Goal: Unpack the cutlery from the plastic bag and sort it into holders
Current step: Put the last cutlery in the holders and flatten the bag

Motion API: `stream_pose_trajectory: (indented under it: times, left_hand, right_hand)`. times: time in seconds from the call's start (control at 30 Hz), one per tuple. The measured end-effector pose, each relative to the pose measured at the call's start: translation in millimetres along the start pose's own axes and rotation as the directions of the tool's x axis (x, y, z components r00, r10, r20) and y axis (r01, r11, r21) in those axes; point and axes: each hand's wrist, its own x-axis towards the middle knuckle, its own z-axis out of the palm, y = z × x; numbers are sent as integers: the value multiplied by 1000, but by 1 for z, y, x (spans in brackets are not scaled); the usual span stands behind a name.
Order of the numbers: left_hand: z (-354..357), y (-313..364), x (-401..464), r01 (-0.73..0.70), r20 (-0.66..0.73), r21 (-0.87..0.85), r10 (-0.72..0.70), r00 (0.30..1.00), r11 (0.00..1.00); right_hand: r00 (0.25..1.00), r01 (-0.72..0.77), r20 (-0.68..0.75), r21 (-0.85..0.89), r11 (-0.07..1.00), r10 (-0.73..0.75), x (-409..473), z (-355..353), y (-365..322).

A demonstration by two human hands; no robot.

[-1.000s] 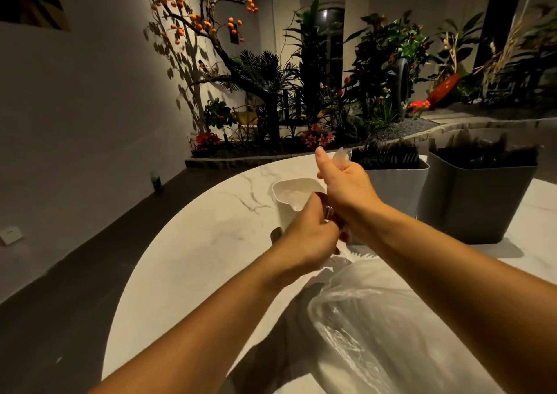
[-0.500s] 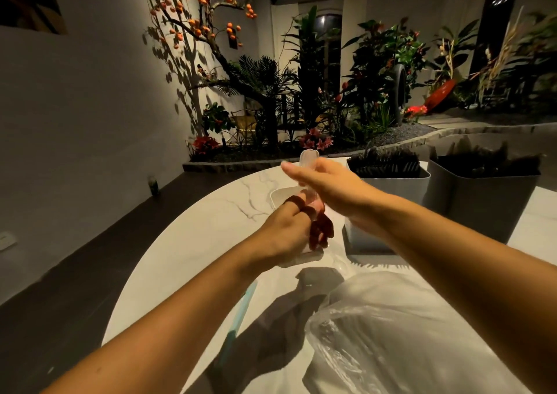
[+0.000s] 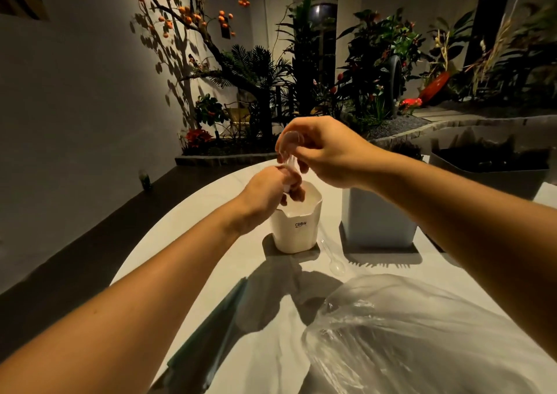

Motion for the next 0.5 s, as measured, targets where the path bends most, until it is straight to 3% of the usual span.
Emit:
stream_pose_trajectory:
  times: [0.07, 0.23, 0.5]
  left_hand:
    - [-3, -1, 10, -42, -58, 92, 48, 997, 995]
    - [-14, -14, 20, -58, -332, 95, 87, 939, 994]
    - [-10, -41, 24, -5, -253, 303, 86, 964, 953]
  right_hand:
    - [999, 2, -51, -22, 1000, -3, 7, 2, 3]
    - [990, -144, -16, -145, 979, 143, 11, 9, 21]
    - [979, -162, 72, -278, 947, 189, 11, 32, 41]
